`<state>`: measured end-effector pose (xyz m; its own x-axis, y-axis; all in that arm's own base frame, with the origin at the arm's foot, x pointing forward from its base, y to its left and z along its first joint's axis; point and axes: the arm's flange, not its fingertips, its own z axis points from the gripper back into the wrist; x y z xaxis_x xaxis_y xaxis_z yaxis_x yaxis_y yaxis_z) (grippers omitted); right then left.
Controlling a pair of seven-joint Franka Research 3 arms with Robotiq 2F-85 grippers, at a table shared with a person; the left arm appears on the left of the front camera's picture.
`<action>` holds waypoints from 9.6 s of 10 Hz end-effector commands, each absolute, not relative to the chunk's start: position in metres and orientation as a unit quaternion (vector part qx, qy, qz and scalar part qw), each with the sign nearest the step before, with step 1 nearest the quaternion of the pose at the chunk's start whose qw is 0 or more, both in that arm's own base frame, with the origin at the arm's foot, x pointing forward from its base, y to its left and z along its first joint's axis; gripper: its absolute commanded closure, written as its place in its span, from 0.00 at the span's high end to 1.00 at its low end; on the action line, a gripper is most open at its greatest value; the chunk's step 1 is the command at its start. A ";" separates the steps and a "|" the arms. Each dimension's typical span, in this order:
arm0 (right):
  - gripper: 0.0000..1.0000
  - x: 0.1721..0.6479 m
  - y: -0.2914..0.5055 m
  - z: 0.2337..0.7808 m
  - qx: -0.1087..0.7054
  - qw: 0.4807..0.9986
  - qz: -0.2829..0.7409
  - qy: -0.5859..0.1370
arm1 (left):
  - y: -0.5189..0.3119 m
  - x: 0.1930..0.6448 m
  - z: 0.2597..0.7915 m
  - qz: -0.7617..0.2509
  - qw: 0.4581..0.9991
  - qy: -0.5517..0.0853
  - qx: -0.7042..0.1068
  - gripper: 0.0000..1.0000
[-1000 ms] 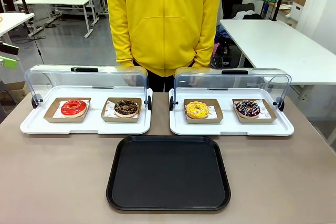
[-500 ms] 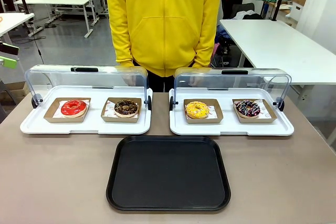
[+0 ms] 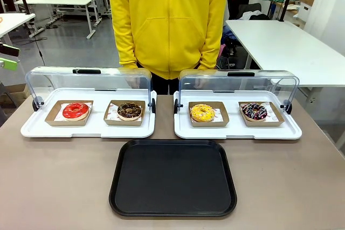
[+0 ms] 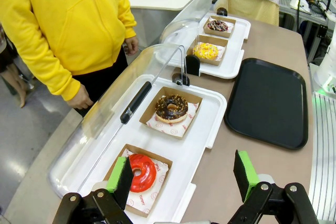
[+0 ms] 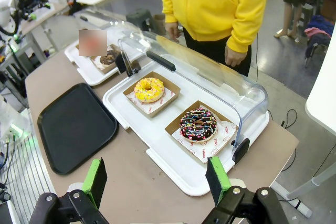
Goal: Move the second donut from the left to the tray.
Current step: Pick up the Paper togo box containing the Donut indicated by the person and place it on the Handle tray.
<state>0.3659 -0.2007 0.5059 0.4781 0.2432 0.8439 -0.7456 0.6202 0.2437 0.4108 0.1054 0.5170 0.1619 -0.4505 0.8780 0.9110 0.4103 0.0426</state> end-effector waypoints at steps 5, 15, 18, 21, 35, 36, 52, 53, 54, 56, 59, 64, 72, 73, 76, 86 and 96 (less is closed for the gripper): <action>1.00 0.369 -0.202 0.508 0.309 0.792 0.314 -0.422 | 0.104 0.414 0.519 -0.473 0.711 -0.447 -0.267 1.00; 1.00 0.369 -0.202 0.508 0.309 0.792 0.314 -0.422 | 0.104 0.414 0.519 -0.473 0.711 -0.447 -0.267 1.00; 1.00 0.369 -0.202 0.508 0.309 0.792 0.314 -0.422 | 0.104 0.414 0.519 -0.473 0.711 -0.447 -0.267 1.00; 1.00 0.369 -0.202 0.508 0.309 0.792 0.314 -0.422 | 0.104 0.414 0.519 -0.473 0.711 -0.447 -0.267 1.00; 1.00 0.369 -0.202 0.508 0.309 0.792 0.314 -0.422 | 0.104 0.414 0.519 -0.473 0.711 -0.447 -0.267 1.00; 1.00 0.369 -0.202 0.508 0.309 0.792 0.314 -0.422 | 0.104 0.414 0.519 -0.473 0.711 -0.447 -0.267 1.00; 1.00 0.369 -0.202 0.508 0.309 0.792 0.314 -0.422 | 0.104 0.414 0.519 -0.473 0.711 -0.447 -0.267 1.00; 1.00 0.369 -0.202 0.508 0.309 0.792 0.314 -0.422 | 0.104 0.414 0.519 -0.473 0.711 -0.447 -0.267 1.00; 1.00 0.369 -0.202 0.508 0.309 0.792 0.314 -0.422 | 0.104 0.414 0.519 -0.473 0.711 -0.447 -0.267 1.00; 1.00 0.369 -0.202 0.508 0.309 0.792 0.314 -0.422 | 0.104 0.414 0.519 -0.473 0.711 -0.447 -0.267 1.00; 1.00 0.369 -0.202 0.508 0.309 0.792 0.314 -0.422 | 0.104 0.414 0.519 -0.473 0.711 -0.447 -0.267 1.00; 1.00 0.369 -0.202 0.508 0.309 0.792 0.314 -0.422 | 0.104 0.414 0.519 -0.473 0.711 -0.447 -0.267 1.00; 1.00 0.369 -0.202 0.508 0.309 0.792 0.314 -0.422 | 0.104 0.414 0.519 -0.473 0.711 -0.447 -0.267 1.00; 1.00 0.369 -0.202 0.508 0.309 0.792 0.314 -0.422 | 0.104 0.414 0.519 -0.473 0.711 -0.447 -0.267 1.00; 1.00 0.369 -0.202 0.508 0.309 0.792 0.314 -0.422 | 0.087 0.415 0.534 -0.495 0.717 -0.425 -0.246 1.00; 1.00 0.369 -0.202 0.508 0.309 0.792 0.314 -0.422 | -0.168 0.448 0.533 -0.695 0.703 -0.139 -0.056 1.00; 1.00 0.369 -0.202 0.508 0.309 0.792 0.314 -0.422 | -0.192 0.485 0.411 -0.731 0.671 -0.120 -0.030 1.00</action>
<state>0.3657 -0.2013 0.5062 0.4795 0.2455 0.8425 -0.7455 0.6205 0.2435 0.4901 -0.1915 0.4050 -0.0915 -0.9750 0.2026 0.9867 -0.0613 0.1505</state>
